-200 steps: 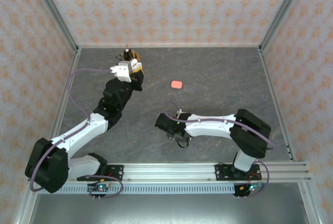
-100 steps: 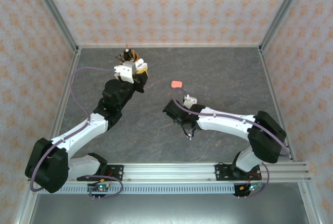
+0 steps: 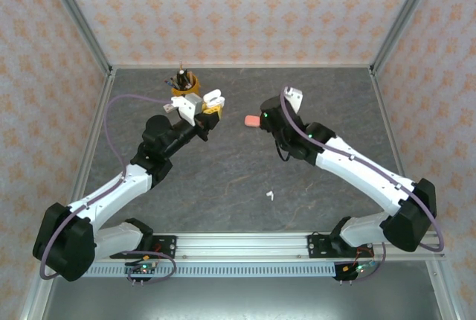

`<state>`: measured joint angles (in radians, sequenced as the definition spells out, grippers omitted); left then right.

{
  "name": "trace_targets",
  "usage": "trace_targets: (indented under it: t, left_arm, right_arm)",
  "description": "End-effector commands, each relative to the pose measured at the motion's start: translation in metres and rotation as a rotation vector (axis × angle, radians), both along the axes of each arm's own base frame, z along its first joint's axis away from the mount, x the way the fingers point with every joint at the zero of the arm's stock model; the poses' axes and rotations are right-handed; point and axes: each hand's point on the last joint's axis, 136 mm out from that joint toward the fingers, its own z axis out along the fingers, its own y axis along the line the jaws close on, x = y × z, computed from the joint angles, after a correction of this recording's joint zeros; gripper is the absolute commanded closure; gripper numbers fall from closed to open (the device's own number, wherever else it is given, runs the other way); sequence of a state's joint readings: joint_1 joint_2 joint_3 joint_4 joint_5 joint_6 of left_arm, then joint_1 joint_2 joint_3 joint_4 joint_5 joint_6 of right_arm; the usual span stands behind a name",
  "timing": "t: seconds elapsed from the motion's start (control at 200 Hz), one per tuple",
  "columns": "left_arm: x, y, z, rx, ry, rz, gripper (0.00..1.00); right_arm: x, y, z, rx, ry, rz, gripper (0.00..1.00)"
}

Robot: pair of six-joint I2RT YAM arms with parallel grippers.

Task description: Insert the wireless bluetooth earbuds into the charging case

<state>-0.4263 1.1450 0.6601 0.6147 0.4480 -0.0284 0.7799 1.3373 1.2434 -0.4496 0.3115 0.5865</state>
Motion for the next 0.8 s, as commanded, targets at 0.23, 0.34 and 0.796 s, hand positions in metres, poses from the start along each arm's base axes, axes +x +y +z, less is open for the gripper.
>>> trace_targets:
  t: [0.23,0.34,0.796]
  left_arm:
    - [-0.015,-0.025,0.033,0.048,-0.121,-0.105,1.0]
    - [-0.016,-0.034,0.041,0.054,-0.143,-0.131,1.0]
    - [-0.014,-0.053,0.064,0.045,-0.209,-0.169,1.0]
  right_arm:
    - [0.013,0.035,0.111,0.091,-0.308,0.216,0.72]
    - [0.011,0.043,0.128,0.112,-0.368,0.27,0.72]
    - [-0.01,0.057,0.162,0.23,-0.496,0.4,0.72]
